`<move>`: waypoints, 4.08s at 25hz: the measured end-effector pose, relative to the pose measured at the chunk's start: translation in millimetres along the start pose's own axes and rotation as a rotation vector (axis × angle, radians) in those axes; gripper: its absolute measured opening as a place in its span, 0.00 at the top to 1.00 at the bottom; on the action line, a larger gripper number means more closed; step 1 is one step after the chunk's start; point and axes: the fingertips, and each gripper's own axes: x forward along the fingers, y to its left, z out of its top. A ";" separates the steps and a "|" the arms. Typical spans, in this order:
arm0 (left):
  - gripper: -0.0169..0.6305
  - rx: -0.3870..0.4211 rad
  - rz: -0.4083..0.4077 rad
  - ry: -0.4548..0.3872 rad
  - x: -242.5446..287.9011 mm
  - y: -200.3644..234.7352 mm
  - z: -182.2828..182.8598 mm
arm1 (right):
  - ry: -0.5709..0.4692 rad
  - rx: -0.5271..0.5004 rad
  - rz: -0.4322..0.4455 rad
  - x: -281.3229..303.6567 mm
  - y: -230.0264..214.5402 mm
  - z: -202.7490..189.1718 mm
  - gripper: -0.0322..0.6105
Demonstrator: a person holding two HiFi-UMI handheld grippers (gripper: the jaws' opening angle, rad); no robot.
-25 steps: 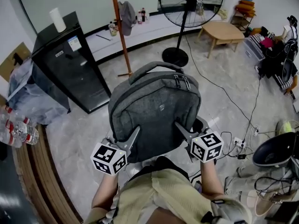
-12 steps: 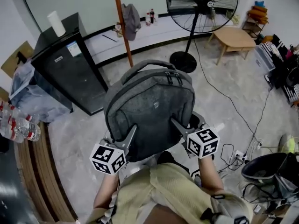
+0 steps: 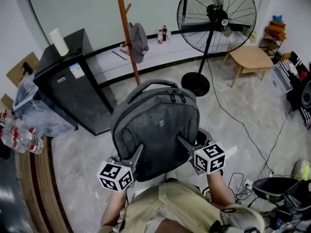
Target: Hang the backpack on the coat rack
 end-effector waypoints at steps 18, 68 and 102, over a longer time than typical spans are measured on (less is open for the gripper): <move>0.77 0.072 0.028 -0.117 79.7 -6.7 73.8 | -0.080 -0.140 0.110 37.4 -81.1 96.2 0.54; 0.79 0.148 -0.008 -0.169 217.2 164.7 328.5 | -0.265 -0.223 0.115 234.3 -148.8 364.0 0.54; 0.78 0.205 0.229 -0.287 286.3 211.0 487.7 | -0.356 -0.349 0.348 326.8 -197.2 550.7 0.53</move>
